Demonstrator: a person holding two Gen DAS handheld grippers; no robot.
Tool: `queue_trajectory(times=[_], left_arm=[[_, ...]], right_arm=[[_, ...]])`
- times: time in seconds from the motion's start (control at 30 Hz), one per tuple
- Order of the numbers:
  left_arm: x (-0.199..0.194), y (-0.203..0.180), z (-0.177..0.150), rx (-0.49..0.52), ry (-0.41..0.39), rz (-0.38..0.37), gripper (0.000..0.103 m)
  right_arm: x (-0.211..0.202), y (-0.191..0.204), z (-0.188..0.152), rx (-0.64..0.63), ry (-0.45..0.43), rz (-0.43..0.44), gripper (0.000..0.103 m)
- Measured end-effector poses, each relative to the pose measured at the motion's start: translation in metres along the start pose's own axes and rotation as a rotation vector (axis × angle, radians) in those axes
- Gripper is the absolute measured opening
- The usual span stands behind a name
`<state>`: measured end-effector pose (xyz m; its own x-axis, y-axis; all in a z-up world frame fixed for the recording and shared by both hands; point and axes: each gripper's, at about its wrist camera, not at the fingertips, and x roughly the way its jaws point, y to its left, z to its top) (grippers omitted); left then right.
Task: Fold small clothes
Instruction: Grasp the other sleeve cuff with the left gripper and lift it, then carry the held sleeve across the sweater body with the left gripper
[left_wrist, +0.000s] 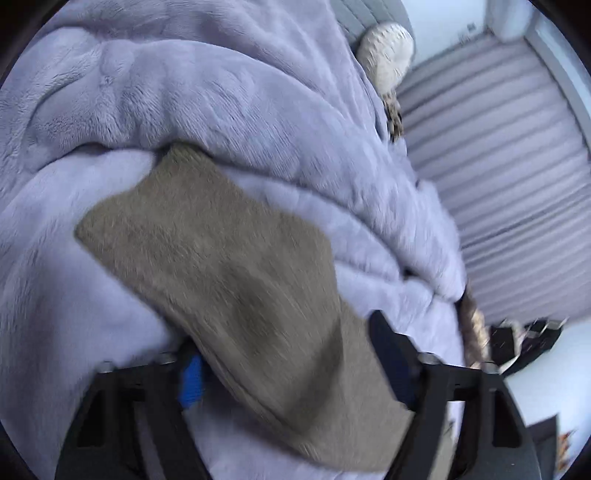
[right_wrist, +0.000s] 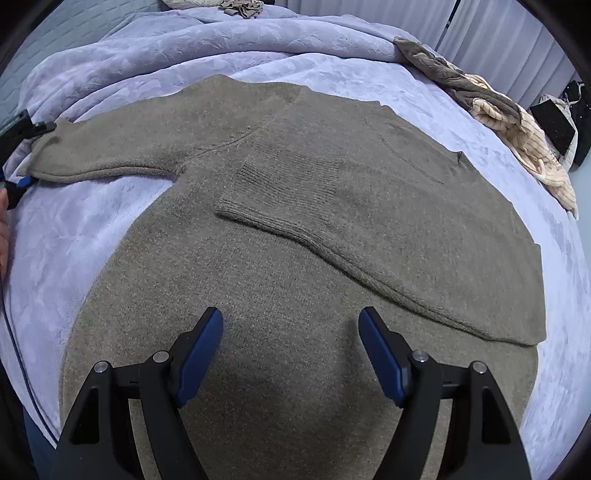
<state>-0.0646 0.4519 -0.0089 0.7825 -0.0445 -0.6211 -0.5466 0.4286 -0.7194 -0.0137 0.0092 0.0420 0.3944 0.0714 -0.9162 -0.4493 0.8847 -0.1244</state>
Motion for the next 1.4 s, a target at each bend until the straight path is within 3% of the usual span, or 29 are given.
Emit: queue_trajectory(times=[0.03, 0.1, 0.17, 0.3, 0.5, 0.57, 0.73, 1.0, 1.4], left_arm=[[0.004, 0.007, 0.007, -0.04, 0.004, -0.013, 0.053], [0.011, 0.018, 0.015, -0.081, 0.023, -0.031, 0.019], [0.011, 0.017, 0.014, -0.06, 0.038, -0.035, 0.007], [-0.017, -0.008, 0.004, 0.049, -0.033, 0.046, 0.005], [-0.031, -0.066, -0.014, 0.27, -0.093, 0.29, 0.005], [-0.032, -0.09, -0.023, 0.353, -0.11, 0.326, 0.005], [-0.031, -0.143, -0.049, 0.488, -0.081, 0.325, 0.005], [0.002, -0.224, -0.114, 0.646, 0.055, 0.322, 0.005], [0.023, -0.276, -0.194, 0.798, 0.137, 0.334, 0.005]], right_arm=[[0.0, 0.002, 0.001, -0.005, 0.003, -0.005, 0.079], [0.0, 0.005, 0.002, -0.012, 0.004, -0.011, 0.079], [0.002, 0.007, 0.005, -0.012, 0.01, -0.012, 0.079], [0.004, 0.01, 0.009, -0.011, 0.016, -0.005, 0.079], [0.008, 0.015, 0.025, -0.001, 0.01, 0.015, 0.079], [0.008, 0.014, 0.027, 0.005, 0.007, 0.011, 0.079], [0.006, -0.001, 0.033, 0.054, -0.002, 0.012, 0.079], [0.001, -0.04, 0.034, 0.144, -0.003, 0.019, 0.079], [-0.006, -0.091, 0.036, 0.252, -0.024, 0.052, 0.079]])
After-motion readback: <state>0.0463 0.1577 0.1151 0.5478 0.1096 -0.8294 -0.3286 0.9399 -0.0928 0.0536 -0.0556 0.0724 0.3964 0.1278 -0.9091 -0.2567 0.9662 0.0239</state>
